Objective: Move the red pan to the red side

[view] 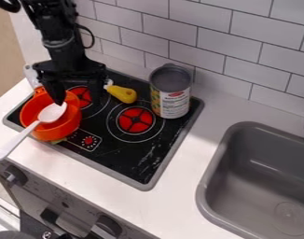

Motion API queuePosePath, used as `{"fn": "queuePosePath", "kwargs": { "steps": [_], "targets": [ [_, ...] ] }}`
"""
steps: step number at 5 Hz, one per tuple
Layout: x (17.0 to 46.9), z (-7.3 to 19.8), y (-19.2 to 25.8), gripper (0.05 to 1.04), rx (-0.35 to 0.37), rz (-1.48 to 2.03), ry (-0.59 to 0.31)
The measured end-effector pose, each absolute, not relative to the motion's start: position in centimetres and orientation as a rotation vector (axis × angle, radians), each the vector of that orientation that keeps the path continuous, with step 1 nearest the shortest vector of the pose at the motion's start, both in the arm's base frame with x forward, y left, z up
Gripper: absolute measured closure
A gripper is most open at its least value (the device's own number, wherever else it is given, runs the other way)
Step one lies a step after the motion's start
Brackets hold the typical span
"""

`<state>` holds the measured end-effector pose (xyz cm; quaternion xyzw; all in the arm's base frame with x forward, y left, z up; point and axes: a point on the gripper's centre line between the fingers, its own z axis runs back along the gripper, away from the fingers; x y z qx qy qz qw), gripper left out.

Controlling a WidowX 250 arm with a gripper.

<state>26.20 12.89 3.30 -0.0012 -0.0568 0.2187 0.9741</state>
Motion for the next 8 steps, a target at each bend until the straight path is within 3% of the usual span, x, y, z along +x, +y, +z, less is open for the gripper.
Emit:
{"fn": "queuePosePath", "kwargs": {
  "steps": [2,4,7,8],
  "targets": [
    [26.2,1.7,12.8,0.083,-0.055,0.543,-0.054],
    [26.3,0.6,12.4,0.125,-0.035,0.588,-0.056],
    [26.4,0.1,12.0,0.874,-0.031,0.625,-0.043],
    [26.5,0.0,11.9,0.989,-0.01,0.644,-0.033]
  ]
}}
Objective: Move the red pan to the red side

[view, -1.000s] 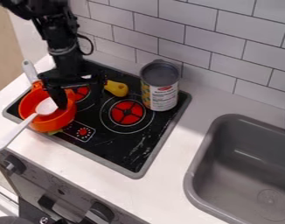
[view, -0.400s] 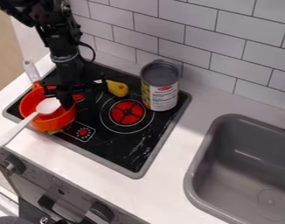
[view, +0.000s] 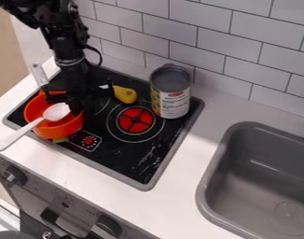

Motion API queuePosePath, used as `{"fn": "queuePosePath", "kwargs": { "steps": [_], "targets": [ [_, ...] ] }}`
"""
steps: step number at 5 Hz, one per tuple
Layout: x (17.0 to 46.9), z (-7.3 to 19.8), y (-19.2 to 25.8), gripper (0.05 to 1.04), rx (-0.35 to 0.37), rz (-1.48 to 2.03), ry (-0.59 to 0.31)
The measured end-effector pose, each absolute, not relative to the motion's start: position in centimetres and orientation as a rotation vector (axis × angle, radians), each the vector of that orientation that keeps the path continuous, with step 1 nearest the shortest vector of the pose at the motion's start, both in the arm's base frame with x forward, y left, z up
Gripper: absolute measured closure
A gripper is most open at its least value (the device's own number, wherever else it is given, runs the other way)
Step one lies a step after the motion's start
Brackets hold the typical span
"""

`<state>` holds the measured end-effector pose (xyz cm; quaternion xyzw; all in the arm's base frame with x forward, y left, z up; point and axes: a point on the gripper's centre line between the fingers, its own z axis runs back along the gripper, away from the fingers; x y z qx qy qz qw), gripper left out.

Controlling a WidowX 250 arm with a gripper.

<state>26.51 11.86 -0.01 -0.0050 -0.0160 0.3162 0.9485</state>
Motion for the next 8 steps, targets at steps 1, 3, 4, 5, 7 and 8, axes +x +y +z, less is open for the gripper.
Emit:
{"fn": "queuePosePath", "kwargs": {
  "steps": [1,3,4,5,7,8],
  "targets": [
    [26.4,0.2,11.8,1.017,-0.014,0.648,0.009],
    [25.7,0.2,11.4,1.023,0.043,0.716,0.084],
    [25.6,0.2,10.9,1.023,0.068,0.773,0.099],
    [25.4,0.0,10.1,1.023,0.07,0.776,0.11],
    [25.6,0.1,7.5,1.023,0.052,0.777,0.105],
    [26.1,0.9,6.0,1.023,0.026,0.786,0.083]
  ]
}}
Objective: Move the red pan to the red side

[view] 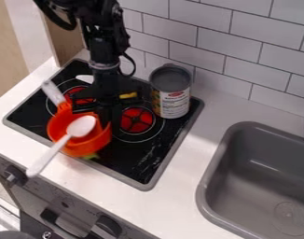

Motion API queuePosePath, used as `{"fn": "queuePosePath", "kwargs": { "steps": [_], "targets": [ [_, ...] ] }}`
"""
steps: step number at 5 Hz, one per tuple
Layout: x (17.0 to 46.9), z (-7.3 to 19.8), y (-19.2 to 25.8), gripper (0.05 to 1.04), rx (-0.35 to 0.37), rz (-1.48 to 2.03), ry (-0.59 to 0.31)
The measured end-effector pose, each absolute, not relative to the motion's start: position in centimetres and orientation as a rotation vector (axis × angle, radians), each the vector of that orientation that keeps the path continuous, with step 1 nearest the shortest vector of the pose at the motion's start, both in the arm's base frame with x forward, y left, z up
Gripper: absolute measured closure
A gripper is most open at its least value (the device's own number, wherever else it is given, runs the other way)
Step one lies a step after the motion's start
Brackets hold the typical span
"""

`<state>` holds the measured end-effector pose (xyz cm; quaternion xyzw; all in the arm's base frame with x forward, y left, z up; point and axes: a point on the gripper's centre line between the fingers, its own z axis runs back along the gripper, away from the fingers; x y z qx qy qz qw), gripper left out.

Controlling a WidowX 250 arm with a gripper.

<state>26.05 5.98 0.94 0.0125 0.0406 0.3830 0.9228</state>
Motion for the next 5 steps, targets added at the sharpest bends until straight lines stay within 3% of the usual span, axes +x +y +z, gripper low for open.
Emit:
{"fn": "queuePosePath", "kwargs": {
  "steps": [2,5],
  "targets": [
    [26.5,1.3,2.5,1.023,0.012,0.758,0.077],
    [27.3,0.9,1.0,1.023,0.019,0.768,0.023]
  ]
}}
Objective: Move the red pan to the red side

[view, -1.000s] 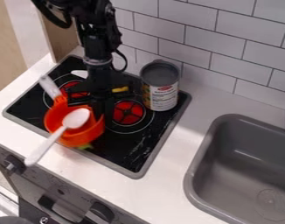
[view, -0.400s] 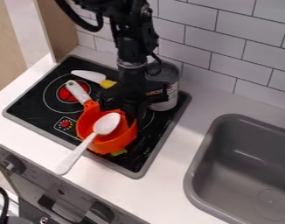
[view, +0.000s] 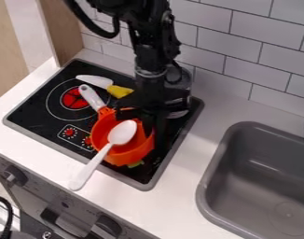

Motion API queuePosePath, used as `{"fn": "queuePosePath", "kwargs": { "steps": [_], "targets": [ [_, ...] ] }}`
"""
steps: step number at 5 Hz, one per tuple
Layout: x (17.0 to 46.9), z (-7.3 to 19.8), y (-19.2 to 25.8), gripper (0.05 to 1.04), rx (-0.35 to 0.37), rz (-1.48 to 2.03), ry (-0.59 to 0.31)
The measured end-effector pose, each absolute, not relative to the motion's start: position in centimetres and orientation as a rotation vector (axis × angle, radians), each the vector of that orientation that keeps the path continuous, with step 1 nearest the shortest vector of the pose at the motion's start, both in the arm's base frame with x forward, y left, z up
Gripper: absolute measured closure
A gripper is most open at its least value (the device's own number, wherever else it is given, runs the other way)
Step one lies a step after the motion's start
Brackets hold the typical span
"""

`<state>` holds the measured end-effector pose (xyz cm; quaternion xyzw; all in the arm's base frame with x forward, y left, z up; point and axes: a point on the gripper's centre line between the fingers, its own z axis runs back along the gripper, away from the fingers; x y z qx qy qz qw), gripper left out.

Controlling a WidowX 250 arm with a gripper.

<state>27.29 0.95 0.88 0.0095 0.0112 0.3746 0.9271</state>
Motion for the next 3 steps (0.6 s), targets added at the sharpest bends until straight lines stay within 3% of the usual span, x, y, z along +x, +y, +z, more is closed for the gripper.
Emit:
{"fn": "queuePosePath", "kwargs": {
  "steps": [1,2,3],
  "targets": [
    [26.96,0.91,1.01,1.012,0.019,0.769,0.05],
    [27.04,0.84,1.11,0.886,0.029,0.766,0.066],
    [27.04,0.84,1.15,0.669,0.033,0.75,0.072]
  ]
}}
